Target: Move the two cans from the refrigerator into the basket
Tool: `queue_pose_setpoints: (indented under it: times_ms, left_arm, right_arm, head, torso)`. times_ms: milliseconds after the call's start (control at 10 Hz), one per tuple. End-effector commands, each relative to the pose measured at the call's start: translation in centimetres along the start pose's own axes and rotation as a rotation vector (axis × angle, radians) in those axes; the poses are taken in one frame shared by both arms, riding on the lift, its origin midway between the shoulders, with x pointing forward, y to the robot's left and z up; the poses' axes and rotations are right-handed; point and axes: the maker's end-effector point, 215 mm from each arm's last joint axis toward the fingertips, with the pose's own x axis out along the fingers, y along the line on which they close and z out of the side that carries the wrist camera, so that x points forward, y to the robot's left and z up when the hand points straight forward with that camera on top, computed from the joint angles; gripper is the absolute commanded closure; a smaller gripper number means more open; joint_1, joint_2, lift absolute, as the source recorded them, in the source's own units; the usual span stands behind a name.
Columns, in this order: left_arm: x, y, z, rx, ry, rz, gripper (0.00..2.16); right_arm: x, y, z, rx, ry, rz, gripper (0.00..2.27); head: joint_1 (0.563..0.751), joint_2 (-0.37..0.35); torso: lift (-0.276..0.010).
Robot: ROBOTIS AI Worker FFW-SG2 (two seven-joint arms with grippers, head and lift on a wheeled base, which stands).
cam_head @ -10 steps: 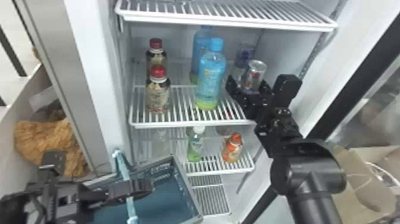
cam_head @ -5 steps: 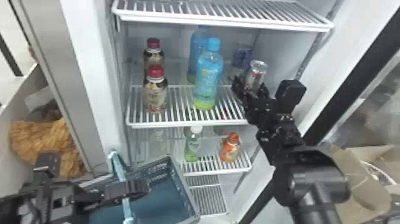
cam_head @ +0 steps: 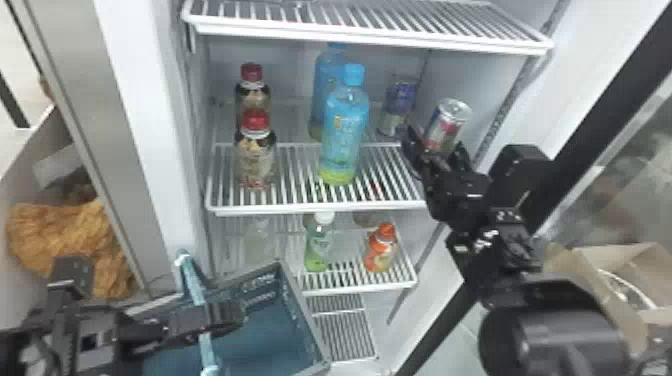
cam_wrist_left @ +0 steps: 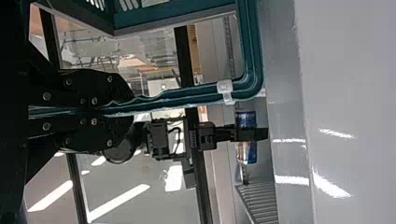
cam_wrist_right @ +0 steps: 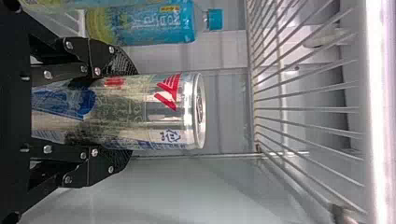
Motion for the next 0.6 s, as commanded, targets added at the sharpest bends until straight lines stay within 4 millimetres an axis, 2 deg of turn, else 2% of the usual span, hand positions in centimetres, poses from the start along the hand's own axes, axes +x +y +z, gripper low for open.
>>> queue_pose_setpoints:
  times_ms: [0,300,500]
  left_arm:
    - [0.0,0.0,0.0,-0.001,0.0,0.0,1.19]
    - [0.0,0.0,0.0,0.0,-0.002,-0.002,1.19]
    - [0.1,0.0,0.0,-0.001,0.0,-0.001,1.19]
  right_arm:
    - [-2.2,-0.2,0.9,-0.001,0.007,-0.003,1.28]
    - [-6.4,0.0,1.7,0.012,0.032,0.0,1.28]
    - [-8.9,1.0,1.8,0.031,0.057,0.02,1.28]
  head:
    - [0.695,-0.212]
    - [0.695,-0.23]
    - [0.695,-0.235]
  torso:
    - [-0.025]
    - [-0.025]
    - [-0.025]
